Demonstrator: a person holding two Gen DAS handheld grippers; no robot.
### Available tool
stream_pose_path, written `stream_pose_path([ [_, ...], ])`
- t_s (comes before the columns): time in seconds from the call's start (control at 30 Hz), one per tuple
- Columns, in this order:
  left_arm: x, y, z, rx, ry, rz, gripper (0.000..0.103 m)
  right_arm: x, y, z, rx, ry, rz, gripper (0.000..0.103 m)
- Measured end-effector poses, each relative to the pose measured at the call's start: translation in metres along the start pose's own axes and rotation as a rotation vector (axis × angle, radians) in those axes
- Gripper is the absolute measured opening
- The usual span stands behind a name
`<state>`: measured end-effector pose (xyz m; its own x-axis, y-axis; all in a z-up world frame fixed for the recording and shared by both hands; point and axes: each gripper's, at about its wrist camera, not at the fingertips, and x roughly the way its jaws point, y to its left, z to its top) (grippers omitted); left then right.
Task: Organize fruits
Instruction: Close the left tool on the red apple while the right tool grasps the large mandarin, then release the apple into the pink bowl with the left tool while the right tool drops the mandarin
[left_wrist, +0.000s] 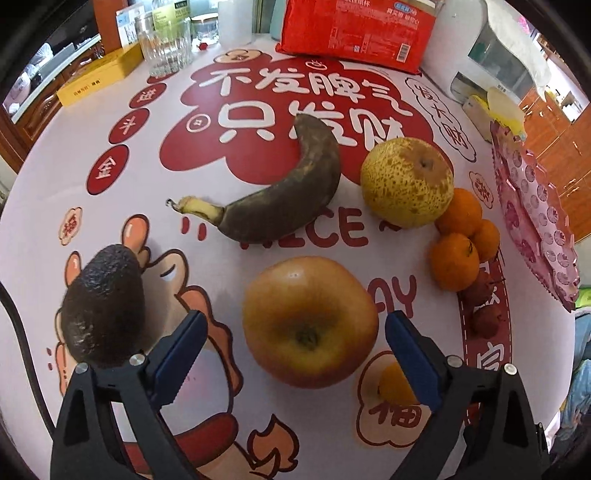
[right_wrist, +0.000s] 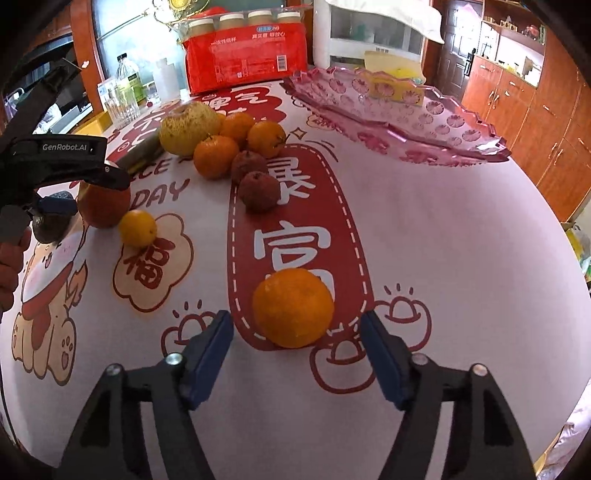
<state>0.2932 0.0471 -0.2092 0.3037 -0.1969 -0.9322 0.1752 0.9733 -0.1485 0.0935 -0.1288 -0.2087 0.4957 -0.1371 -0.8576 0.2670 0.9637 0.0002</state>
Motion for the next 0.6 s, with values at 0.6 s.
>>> stream_pose_path([
  [0.6,0.009,0.006,0.001,0.039,-0.024,-0.120,0.068,0.000,0.000,0.008,0.079,0.023,-0.047,0.042],
])
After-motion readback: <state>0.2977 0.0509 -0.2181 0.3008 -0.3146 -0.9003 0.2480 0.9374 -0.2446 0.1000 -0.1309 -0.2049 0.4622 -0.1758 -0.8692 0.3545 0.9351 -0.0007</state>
